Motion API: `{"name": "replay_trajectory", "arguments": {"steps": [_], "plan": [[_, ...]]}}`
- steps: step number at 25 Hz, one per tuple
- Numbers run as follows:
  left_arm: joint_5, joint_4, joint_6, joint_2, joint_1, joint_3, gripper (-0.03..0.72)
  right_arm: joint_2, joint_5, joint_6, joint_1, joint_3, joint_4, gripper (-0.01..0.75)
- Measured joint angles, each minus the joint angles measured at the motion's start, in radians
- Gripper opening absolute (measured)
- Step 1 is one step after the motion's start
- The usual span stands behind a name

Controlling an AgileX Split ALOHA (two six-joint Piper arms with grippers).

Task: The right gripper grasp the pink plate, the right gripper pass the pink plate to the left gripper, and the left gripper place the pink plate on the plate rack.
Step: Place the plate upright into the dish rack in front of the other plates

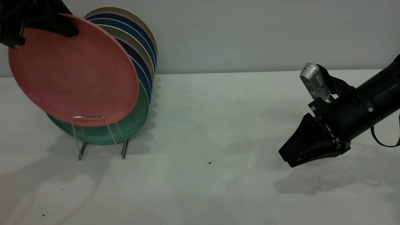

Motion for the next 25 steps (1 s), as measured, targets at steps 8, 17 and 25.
{"name": "replay_trajectory", "arguments": {"steps": [8,17,25], "plan": [[-0.001,0.0,-0.003,0.0,0.0,0.0,0.325,0.0,0.0,0.001,0.0,0.0,0.0,0.237],[0.009,0.108,-0.154,0.0,0.0,0.0,0.377,0.0,0.0,0.009,0.0,0.0,0.0,0.237],[0.182,0.301,-0.493,-0.001,0.0,-0.004,0.377,0.0,-0.018,0.023,0.0,0.0,-0.001,0.237]]}}
